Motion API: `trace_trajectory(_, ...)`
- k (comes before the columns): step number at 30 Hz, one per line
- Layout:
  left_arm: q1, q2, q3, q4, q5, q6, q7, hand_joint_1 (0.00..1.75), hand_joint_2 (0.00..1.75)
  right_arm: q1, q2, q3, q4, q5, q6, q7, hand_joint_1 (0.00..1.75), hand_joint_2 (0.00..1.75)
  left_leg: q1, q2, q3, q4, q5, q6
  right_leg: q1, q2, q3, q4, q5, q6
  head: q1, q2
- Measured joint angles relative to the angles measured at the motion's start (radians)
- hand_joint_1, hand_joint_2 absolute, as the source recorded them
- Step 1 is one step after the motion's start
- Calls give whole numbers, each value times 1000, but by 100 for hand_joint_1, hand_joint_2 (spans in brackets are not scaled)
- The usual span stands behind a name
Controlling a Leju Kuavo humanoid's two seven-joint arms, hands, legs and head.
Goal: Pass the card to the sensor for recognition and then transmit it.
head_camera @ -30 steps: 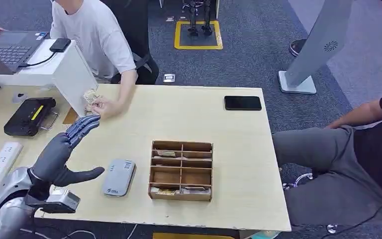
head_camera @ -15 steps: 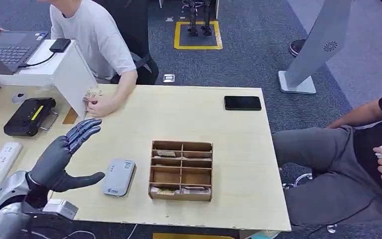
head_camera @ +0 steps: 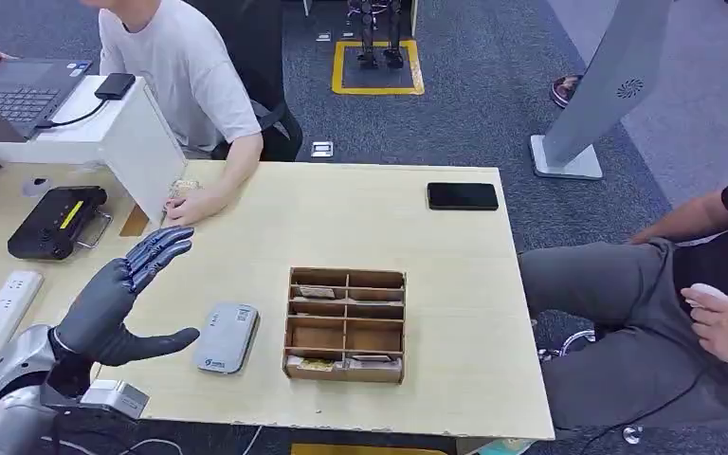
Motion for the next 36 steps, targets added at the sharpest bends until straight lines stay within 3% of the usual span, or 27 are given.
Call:
trace_trajectory(11,1,-2,-3,0,-25,-18,9,0,175,0,0,0,1,-4,0,2,0,175,0,0,0,0,0,0,0,0,0,0,0,0,0,0)
trace_trajectory(12,11,-17,-15,0,-99,-47,41,0,175,0,2,-4,1,-18,-3,8,0,175,-1,0,1,0,-1,1,-1,0,0,0,0,0,0,0)
trace_trajectory(13,27,-46,-45,12,-197,-32,78,0,175,1,4,-10,2,-27,-7,9,0,175,-3,0,3,0,-1,2,-4,0,1,-1,-1,2,-1,0)
trace_trajectory(14,37,-79,-98,47,-355,30,124,0,175,3,6,-16,2,-35,-11,9,0,175,-5,0,3,-1,-2,3,-6,0,2,0,-3,4,-1,0)
trace_trajectory(16,50,-129,-233,112,-479,167,205,0,175,3,10,-22,2,-43,-11,9,0,175,-3,-1,2,0,-2,3,-5,-1,2,0,-2,4,-2,0)
trace_trajectory(18,50,-143,-329,139,-431,234,239,0,175,5,11,-24,2,-45,-10,7,0,175,-4,0,2,0,-2,4,-5,0,1,0,-2,4,3,0)
trace_trajectory(21,42,-147,-396,154,-386,237,264,0,175,8,13,-24,3,-52,-10,5,0,175,-4,-1,2,0,-3,5,-5,-1,2,0,-2,4,2,0)
trace_trajectory(36,43,-150,-443,169,-378,235,264,0,175,16,19,-24,3,-58,-10,6,0,175,-4,-1,2,0,-3,5,-5,-1,2,0,-3,5,2,0)
